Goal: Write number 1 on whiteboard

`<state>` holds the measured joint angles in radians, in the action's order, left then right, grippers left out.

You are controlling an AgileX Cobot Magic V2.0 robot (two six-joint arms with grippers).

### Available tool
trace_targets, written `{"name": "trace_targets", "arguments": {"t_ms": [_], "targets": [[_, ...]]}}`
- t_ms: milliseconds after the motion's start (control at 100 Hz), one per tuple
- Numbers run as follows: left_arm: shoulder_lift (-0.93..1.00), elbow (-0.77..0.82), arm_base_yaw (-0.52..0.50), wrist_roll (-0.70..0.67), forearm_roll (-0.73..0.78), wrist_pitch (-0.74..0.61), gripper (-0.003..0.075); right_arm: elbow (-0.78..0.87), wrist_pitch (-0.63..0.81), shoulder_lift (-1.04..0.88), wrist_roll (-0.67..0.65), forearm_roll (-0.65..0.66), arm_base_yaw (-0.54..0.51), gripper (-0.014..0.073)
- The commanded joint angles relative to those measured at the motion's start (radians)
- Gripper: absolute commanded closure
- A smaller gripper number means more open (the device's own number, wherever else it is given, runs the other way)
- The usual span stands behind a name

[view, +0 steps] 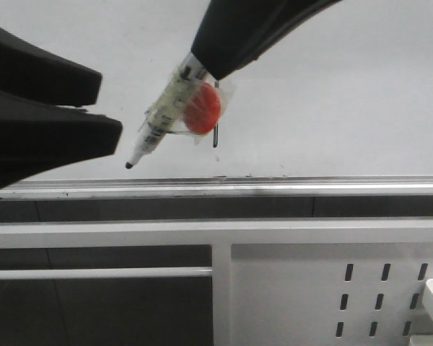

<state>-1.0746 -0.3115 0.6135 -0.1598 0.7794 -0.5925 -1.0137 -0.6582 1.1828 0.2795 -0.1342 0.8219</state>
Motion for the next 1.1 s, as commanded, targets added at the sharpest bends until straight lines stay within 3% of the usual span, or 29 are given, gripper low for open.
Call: {"name": "trace_targets", "arguments": {"t_ms": [0, 470, 530, 580, 660, 950, 1000, 1090], "targets": [[-0.032, -0.046, 0.019, -0.014, -0.023, -0.076, 0.0399, -0.053, 0.044, -0.017, 0.014, 0.003, 0.007, 0.0663], [-0.088, -0.081, 0.027, -0.014, -0.021, -0.076, 0.0410, -0.057, 0.038, -0.015, 0.014, -0.003, 0.027, 0.0663], [-0.088, -0.081, 0.027, -0.014, -0.021, -0.076, 0.0449, -0.057, 0.038, -0.015, 0.014, -0.003, 0.027, 0.0663], [-0.088, -0.081, 0.027, -0.014, -0.021, -0.076, 0.0528, -0.057, 0.038, -0.015, 0.014, -0.003, 0.027, 0.0663], [-0.088, -0.081, 0.027, -0.014, -0.021, -0.076, 0.0739, -0.057, 0.038, -0.015, 0.014, -0.003, 0.027, 0.0663], [-0.088, -0.081, 0.027, -0.014, -0.043, -0.076, 0.0740, -0.057, 0.049, -0.015, 0.014, -0.018, 0.027, 0.0660], [-0.088, -0.081, 0.027, -0.014, -0.057, -0.076, 0.0740, -0.057, 0.049, -0.015, 0.014, -0.018, 0.027, 0.0631], [-0.088, -0.068, 0.027, -0.014, -0.104, -0.076, 0.0740, -0.057, 0.050, -0.019, 0.014, -0.018, 0.027, 0.0438]]}}
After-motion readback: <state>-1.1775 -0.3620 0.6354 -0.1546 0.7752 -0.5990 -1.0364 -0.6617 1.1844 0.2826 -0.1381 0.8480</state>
